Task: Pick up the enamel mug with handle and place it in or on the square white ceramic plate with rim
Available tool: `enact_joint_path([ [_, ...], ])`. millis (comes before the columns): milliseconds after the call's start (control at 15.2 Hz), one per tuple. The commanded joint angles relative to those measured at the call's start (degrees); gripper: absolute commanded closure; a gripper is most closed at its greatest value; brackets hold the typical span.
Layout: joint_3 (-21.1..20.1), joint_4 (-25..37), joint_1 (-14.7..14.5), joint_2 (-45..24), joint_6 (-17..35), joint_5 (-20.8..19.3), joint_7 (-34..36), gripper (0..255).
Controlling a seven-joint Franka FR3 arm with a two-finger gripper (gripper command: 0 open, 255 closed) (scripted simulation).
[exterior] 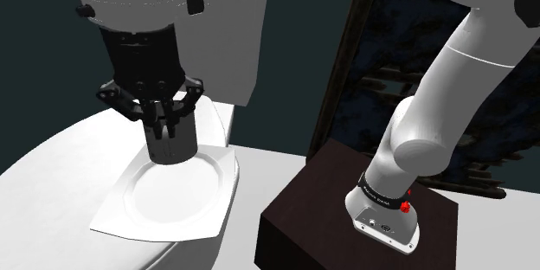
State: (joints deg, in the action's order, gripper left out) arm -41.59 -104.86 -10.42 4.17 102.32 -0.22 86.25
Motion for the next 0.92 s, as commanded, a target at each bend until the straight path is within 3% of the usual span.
enact_joint_path([
  [0,-0.2,-1.4,-0.1,-0.2,1.5,-0.1,0.4,255],
  [858,-0.7,-9.9,-0.3,-1.9,11.3,-1.4,1.7,255],
])
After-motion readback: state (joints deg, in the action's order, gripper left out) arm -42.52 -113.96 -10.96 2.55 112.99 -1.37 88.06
